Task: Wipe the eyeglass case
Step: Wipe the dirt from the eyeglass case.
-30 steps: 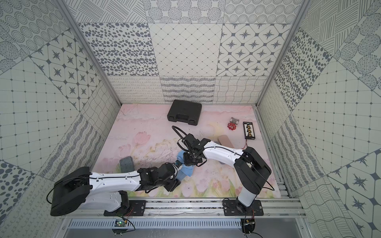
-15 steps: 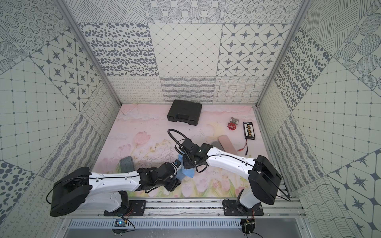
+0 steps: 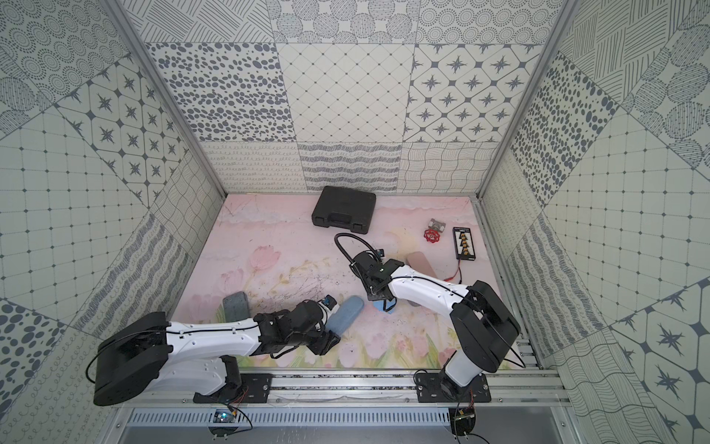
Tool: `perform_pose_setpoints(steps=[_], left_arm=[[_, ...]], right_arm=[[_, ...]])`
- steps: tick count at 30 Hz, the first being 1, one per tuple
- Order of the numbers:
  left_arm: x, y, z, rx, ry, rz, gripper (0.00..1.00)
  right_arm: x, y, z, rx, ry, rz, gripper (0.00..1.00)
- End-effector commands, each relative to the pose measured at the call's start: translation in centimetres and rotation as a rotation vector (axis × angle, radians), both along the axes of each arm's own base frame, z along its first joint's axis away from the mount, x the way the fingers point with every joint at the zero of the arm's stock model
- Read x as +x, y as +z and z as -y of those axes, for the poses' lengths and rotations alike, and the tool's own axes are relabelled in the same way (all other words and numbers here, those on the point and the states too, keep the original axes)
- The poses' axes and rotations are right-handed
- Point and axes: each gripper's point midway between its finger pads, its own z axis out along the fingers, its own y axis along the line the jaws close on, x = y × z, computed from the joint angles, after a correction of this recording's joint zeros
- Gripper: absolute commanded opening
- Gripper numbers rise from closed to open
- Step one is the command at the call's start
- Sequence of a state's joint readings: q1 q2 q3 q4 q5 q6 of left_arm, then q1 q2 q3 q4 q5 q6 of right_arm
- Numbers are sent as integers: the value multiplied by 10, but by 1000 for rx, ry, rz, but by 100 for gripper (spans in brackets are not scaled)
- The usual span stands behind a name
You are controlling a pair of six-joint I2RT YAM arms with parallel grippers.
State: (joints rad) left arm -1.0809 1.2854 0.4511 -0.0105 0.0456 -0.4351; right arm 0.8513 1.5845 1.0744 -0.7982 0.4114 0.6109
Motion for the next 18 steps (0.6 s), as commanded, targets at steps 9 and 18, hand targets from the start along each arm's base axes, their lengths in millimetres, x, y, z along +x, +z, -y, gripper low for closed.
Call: perform_pose_setpoints(steps=[9,18], left_arm=[[6,13,7,-53,10,29,37],[17,15,-3,136,-67,251,38]], right_arm=[[-56,-18,-90,564,44,-312,0],[19,3,-11,240,57,-180,0]])
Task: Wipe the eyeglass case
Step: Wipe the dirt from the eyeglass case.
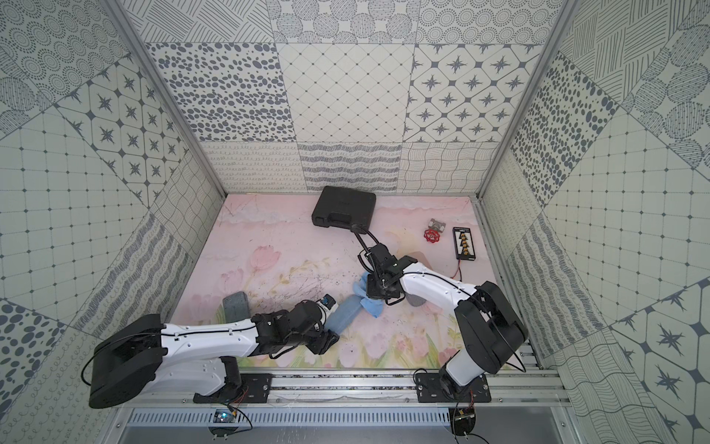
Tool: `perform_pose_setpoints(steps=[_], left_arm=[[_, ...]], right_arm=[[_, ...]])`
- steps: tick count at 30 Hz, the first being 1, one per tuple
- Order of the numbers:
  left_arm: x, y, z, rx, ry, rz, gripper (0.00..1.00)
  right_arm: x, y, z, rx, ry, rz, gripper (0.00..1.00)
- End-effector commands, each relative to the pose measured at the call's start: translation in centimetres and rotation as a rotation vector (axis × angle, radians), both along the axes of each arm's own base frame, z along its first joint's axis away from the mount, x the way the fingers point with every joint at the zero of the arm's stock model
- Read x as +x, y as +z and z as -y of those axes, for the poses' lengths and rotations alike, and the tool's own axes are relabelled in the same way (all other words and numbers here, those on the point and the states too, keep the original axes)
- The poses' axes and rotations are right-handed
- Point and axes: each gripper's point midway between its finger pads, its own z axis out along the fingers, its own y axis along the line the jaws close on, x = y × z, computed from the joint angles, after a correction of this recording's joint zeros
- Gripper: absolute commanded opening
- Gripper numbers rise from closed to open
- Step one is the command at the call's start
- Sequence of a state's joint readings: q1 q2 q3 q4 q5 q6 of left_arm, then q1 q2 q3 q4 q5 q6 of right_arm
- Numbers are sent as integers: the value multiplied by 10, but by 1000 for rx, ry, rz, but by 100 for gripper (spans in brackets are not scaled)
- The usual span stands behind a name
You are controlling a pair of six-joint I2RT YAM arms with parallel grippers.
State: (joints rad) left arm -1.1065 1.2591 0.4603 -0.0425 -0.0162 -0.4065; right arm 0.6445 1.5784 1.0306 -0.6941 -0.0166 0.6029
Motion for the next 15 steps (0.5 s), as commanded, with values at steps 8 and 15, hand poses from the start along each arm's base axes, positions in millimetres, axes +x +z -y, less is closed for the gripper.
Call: perform_pose_setpoints(steps=[8,15], left_arm=[[14,-5,5,387,-133,341,43],[15,-16,5,519,-108,366,39]], right_arm=[[11,13,-98,-103,354,92,0],[-40,-21,-149,-57,539,-24,0]])
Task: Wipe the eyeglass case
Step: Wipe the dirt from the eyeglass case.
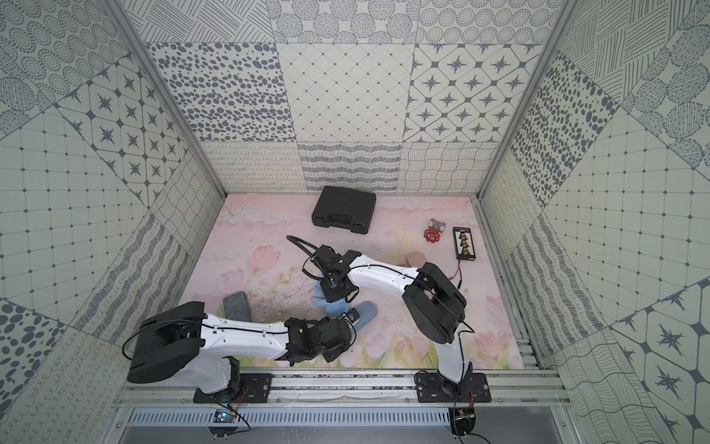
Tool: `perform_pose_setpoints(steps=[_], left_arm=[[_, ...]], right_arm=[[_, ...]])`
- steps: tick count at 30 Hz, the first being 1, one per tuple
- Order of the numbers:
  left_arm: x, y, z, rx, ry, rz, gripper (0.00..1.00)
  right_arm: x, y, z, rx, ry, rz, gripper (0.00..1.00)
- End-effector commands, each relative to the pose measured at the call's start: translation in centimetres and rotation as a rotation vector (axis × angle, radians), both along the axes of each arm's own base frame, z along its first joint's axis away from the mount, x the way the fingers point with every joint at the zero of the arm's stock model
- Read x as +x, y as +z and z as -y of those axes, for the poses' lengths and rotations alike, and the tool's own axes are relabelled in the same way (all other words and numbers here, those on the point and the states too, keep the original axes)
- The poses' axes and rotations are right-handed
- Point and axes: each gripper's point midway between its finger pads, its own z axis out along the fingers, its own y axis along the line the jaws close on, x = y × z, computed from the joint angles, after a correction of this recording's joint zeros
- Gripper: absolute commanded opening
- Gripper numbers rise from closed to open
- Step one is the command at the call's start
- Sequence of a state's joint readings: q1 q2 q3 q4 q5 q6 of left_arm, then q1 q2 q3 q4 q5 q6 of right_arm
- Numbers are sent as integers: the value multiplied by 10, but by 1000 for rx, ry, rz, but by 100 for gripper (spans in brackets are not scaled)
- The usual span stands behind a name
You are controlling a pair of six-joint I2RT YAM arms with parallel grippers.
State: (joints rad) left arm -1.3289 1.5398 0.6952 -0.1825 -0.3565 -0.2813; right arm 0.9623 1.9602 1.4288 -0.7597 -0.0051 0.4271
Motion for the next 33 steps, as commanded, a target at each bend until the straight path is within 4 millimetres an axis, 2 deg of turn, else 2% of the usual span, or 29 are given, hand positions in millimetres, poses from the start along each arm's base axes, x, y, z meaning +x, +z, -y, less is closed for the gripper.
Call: perform_pose_setpoints(steps=[1,3,5,8,11,14,17,18,20,21,23,25,26,27,29,31,33], left_arm=[[16,-8,-30,195,67,124,38],[15,-10,-36,200,100,117,37],[15,-11,-40,193,124,108,36],[14,-10,-43,185,140,103,35],[13,-10,-42,182,138,99,34],[11,-12,-40,183,124,87,34],[10,-13,-38,182,113,77,34],[9,-12,-37,179,108,74,35],[8,-11,-36,173,104,69,35],[8,-10,-36,171,104,68,35],[7,-10,-36,161,105,65,35],[7,-10,-37,145,116,56,35],[6,-10,-38,133,128,46,35],[6,-10,-39,118,142,35,35],[5,-9,-42,78,173,11,35],[4,-9,-46,44,201,-9,35],[4,-9,-52,25,230,-23,34]], right_arm=[[-19,-7,4,3,57,-61,0],[-25,-18,30,-33,33,-79,0],[-28,-29,66,-48,-28,-117,0],[-23,-38,123,-65,-165,-153,0],[-10,-35,170,-118,-271,-122,0],[9,-18,189,-184,-296,-36,0],[28,7,178,-183,-285,31,0],[33,17,167,-171,-269,58,0],[38,38,132,-119,-207,105,0],[33,43,113,-82,-173,94,0],[11,41,64,45,-88,-6,0],[-15,30,29,144,-37,-118,0],[-27,21,19,173,-20,-172,0],[-33,14,17,189,-21,-206,0],[-36,-3,32,185,-56,-239,0],[-33,-19,59,183,-123,-289,0],[-26,-31,95,140,-192,-300,0]])
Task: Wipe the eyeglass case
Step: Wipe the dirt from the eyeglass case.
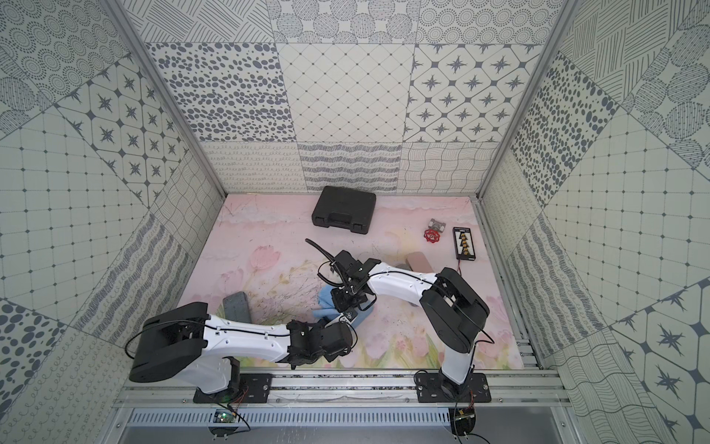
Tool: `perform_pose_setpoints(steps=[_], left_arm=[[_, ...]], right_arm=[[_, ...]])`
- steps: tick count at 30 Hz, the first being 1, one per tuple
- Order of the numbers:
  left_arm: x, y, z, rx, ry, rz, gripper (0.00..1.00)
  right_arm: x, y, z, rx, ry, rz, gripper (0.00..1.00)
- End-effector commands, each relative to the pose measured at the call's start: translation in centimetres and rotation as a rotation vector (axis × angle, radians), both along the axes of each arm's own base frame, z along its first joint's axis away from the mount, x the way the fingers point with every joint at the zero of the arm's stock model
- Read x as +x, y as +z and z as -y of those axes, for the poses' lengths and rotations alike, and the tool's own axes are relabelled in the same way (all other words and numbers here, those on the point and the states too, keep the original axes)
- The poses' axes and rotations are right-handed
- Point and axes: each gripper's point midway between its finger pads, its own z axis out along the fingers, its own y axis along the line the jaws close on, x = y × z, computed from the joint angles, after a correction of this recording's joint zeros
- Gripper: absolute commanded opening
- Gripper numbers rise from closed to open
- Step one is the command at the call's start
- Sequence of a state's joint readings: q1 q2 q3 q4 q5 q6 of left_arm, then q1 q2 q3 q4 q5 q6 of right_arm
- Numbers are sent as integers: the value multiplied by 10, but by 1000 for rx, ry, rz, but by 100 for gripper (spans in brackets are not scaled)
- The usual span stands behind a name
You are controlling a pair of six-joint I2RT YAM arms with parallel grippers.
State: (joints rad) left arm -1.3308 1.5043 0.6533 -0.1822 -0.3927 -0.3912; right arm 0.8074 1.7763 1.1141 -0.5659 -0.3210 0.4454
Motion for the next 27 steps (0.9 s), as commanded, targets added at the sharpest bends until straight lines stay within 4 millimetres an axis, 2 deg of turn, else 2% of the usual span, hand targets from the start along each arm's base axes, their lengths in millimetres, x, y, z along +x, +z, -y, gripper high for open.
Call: perform_pose_setpoints(steps=[1,2,4,6,10,13,15,18,23,27], left_arm=[[3,-9,-42,56,136,-30,34],[3,-10,-45,58,141,-34,33],[2,-11,-48,63,143,-37,33],[1,-13,-45,53,130,-49,33],[-4,-19,-34,43,81,-105,34],[-8,-21,-29,29,65,-142,35],[-9,-22,-28,17,74,-166,35],[-5,-22,-31,2,125,-187,34],[2,-16,-35,-67,245,-223,32],[3,-17,-33,-91,291,-249,31]], right_arm=[[-2,-32,79,-173,-117,-95,0],[5,-34,102,-266,-128,-52,0],[17,-31,135,-433,-113,34,0],[32,-21,146,-516,-95,106,0],[64,5,123,-466,-76,213,0],[75,11,96,-440,-9,263,0],[69,6,81,-465,72,278,0],[45,-6,76,-514,177,267,0],[0,-18,102,-516,171,185,0],[-15,-10,114,-467,109,160,0]])
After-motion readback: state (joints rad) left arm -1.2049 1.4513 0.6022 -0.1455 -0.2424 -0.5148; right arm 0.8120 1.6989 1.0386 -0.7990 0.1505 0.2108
